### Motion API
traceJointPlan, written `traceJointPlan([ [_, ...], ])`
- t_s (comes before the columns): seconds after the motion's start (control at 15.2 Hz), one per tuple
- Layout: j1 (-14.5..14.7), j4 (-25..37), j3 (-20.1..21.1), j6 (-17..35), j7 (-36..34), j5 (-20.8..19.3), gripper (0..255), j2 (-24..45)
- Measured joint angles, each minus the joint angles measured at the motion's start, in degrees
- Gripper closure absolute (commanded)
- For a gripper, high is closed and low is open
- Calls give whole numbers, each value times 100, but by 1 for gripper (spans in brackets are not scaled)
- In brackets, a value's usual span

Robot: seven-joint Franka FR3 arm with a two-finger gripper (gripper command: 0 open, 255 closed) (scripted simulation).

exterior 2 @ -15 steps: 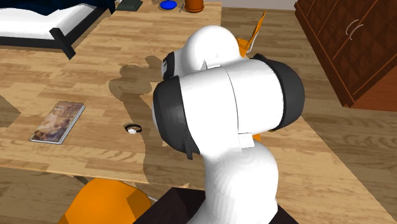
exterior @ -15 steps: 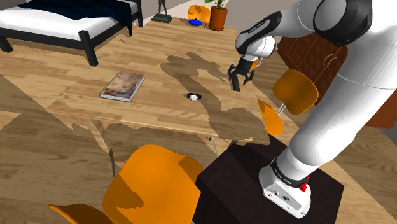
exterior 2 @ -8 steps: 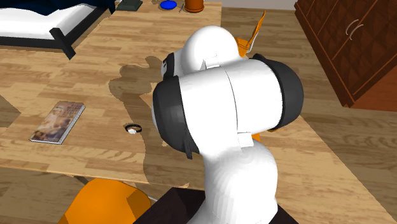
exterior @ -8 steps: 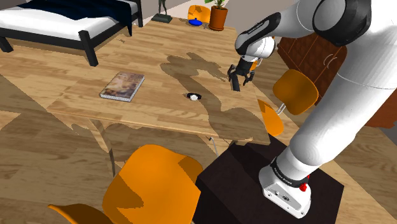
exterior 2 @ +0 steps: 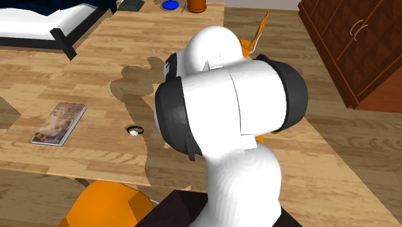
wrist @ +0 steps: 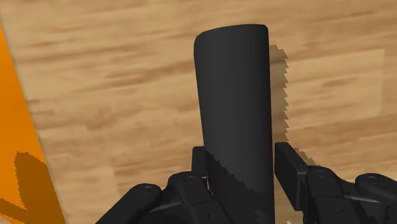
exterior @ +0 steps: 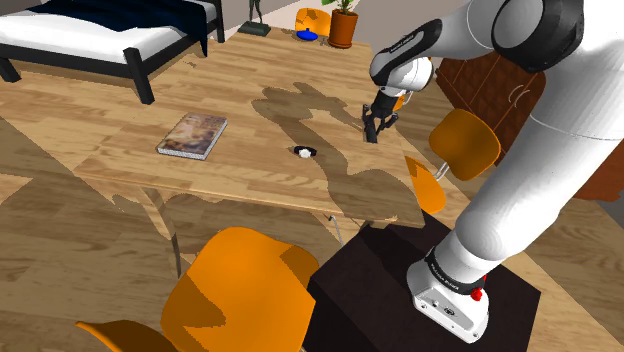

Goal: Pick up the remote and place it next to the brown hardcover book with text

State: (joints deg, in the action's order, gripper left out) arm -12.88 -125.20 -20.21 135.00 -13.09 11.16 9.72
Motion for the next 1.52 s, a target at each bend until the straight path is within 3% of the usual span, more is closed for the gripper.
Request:
traceJointPlan([
  [1.52, 153, 435, 14, -1230, -592, -540, 255, -886],
])
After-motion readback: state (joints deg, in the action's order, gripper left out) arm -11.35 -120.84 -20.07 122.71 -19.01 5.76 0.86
